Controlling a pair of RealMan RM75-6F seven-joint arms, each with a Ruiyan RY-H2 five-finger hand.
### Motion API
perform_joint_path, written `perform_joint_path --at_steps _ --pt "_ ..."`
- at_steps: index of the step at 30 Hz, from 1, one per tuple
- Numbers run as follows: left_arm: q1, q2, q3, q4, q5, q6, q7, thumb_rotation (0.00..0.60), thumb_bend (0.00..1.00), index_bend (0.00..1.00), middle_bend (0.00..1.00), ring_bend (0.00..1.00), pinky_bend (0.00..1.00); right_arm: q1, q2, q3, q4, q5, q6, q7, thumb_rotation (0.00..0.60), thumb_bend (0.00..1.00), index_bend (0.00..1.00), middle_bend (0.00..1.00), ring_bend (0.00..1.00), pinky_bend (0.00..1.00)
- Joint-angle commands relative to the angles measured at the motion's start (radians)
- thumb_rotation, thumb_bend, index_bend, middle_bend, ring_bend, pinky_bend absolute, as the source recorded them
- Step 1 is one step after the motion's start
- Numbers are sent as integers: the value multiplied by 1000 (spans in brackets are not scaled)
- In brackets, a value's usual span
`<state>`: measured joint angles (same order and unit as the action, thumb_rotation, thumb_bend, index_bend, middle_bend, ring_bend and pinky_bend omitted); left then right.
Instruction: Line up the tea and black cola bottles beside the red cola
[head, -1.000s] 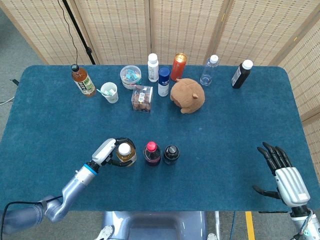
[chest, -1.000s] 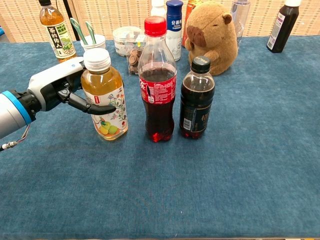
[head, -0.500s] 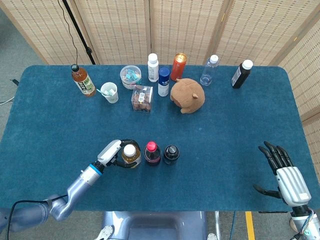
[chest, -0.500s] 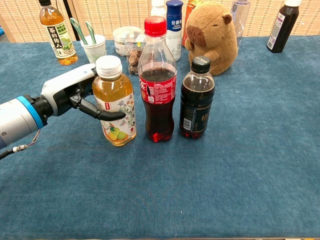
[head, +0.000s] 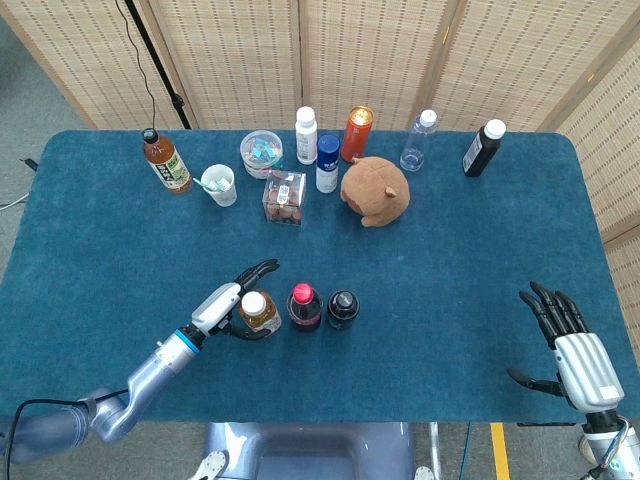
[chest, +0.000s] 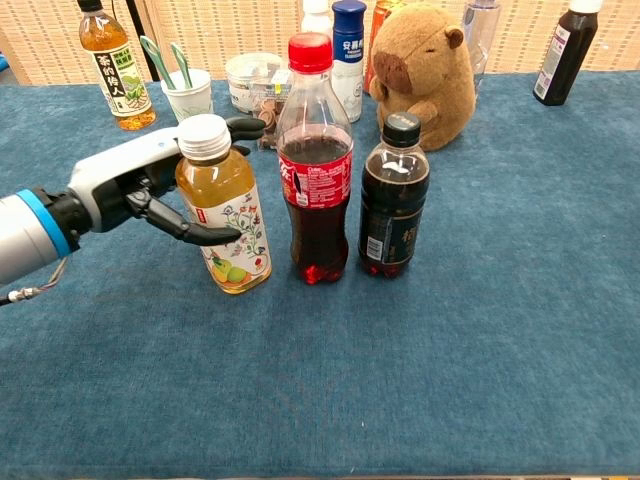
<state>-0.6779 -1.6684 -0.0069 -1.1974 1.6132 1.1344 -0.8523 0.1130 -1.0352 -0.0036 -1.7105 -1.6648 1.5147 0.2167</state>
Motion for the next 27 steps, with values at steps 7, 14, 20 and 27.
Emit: perform_joint_path --at_steps 7,14,20,27 --pt "75 51 27 -15 28 135 4 600 204 0 0 0 0 -3 -1 -3 -5 -14 6 -24 600 0 0 0 0 0" --pt "150 191 -5 -134 -43 204 155 600 1 0 0 0 0 -7 4 -1 -16 -8 6 -54 600 0 0 0 0 0" --pt "214 319 -12 -237 -89 251 297 600 0 0 0 0 0 -14 6 2 -20 -10 17 -78 600 0 0 0 0 0" --pt "367 480 29 -406 -202 328 549 600 0 0 0 0 0 -28 -8 34 3 30 37 -276 600 0 0 0 0 0"
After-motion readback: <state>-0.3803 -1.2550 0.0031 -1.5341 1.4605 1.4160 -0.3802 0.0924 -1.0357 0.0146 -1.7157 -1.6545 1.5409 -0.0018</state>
